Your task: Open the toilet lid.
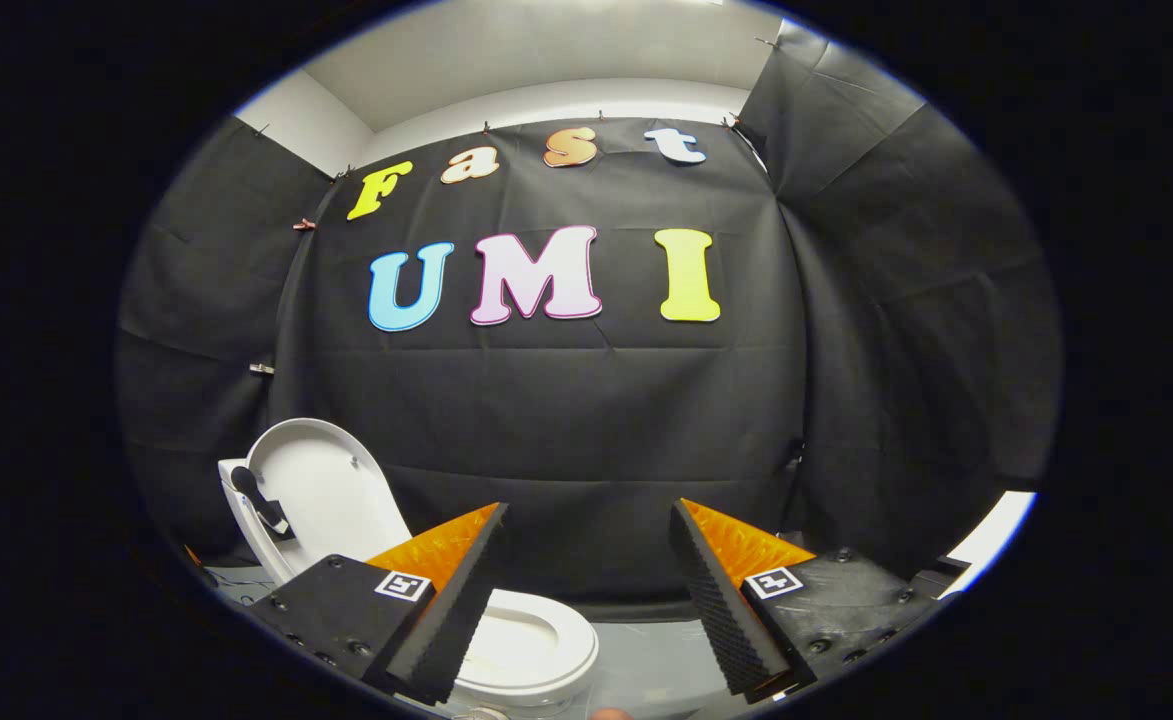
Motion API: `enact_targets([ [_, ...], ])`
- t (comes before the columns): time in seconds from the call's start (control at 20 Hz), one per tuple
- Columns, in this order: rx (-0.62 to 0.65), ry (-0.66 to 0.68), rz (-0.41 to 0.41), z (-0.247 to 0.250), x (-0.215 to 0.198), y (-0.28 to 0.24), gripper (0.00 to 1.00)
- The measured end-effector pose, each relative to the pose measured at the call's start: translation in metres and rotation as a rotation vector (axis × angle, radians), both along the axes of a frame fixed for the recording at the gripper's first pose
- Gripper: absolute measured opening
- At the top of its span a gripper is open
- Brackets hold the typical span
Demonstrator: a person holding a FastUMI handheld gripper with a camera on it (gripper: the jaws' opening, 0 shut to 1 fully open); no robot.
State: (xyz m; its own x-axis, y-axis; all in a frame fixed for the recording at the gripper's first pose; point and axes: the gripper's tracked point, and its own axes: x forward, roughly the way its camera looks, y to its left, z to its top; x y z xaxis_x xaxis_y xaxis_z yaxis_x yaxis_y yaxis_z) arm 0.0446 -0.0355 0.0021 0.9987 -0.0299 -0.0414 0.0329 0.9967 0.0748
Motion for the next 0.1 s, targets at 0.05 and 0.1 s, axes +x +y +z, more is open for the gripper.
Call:
enact_targets([
  [0.05, -0.002, 0.002, -0.001, -0.0001, -0.0002, -0.0001, 0.98],
  [0.1, -0.003, 0.002, -0.002, -0.0002, -0.0005, 0.0000, 0.98],
])
